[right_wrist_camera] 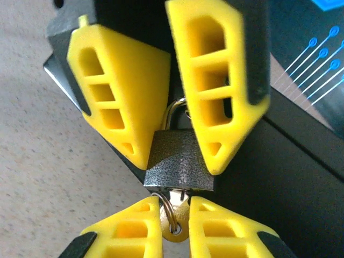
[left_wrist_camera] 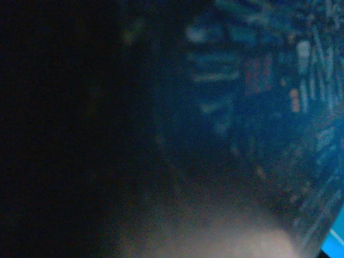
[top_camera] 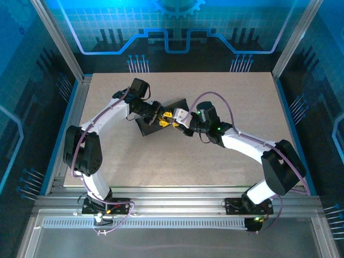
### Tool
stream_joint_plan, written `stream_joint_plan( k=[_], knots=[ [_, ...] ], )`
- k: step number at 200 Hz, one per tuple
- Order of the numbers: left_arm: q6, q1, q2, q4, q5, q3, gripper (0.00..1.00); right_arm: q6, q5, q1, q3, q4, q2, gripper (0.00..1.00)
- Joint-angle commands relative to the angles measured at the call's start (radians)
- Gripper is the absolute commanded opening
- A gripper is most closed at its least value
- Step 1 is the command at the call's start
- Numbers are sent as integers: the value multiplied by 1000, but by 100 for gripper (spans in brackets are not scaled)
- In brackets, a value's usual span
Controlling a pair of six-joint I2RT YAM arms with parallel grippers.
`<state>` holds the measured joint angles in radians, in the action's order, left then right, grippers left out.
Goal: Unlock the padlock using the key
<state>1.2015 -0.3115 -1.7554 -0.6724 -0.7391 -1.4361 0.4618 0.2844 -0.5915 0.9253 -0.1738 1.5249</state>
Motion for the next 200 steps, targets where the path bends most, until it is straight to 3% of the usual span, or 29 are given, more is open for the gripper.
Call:
stream_joint_plan(
  k=[1,57,87,155,181,200],
  knots=[
    [-13,-1,14,17,-74,-22,0,-204,100,11,22,39,16,8],
    [-5,-1,1,41,-75,-21,0,-617,191,47,17,-22,28,4],
    [-20,-1,2,29,-74,-35,0,-880,266,87,-11,-143,47,2],
    [-32,-1,1,35,-69,-30,0,-1388,327,133,7,-219,106,0],
    [-31,0,-3,41,-72,-31,0,-1463,318,134,7,-231,85,0],
    [-25,3,-1,46,-72,-28,0,-1384,303,134,31,-143,63,5]
  ],
)
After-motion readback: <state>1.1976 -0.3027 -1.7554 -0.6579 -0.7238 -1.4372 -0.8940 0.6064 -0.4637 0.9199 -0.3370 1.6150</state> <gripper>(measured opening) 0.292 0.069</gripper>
